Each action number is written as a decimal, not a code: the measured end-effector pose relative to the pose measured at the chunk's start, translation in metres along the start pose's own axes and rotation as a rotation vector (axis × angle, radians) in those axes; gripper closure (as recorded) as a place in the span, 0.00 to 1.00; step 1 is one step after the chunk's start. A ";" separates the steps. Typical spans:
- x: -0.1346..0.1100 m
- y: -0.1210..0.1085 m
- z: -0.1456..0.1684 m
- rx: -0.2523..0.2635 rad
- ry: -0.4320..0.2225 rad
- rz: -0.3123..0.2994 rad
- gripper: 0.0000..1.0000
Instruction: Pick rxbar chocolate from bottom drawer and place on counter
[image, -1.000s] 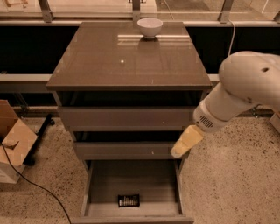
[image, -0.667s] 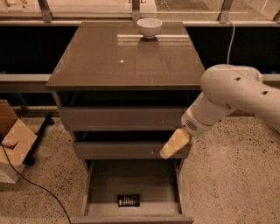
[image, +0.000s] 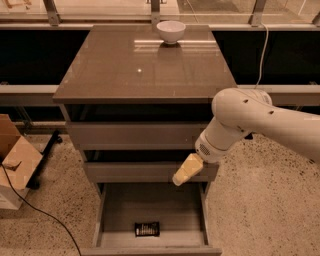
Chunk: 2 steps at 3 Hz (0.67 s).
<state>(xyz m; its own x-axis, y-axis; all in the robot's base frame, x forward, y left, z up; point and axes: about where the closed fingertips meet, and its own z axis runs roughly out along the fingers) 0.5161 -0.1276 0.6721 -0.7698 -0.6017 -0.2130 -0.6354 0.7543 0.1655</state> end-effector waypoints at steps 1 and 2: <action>0.003 0.000 0.024 0.016 0.050 0.044 0.00; 0.006 0.003 0.062 0.002 0.090 0.088 0.00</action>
Offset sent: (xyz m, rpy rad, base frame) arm -0.0025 0.0315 -0.1095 -0.0552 0.1527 -0.1152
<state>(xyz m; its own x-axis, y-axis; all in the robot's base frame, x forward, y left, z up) 0.5134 -0.1121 0.6120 -0.8252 -0.5539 -0.1103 -0.5647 0.8058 0.1781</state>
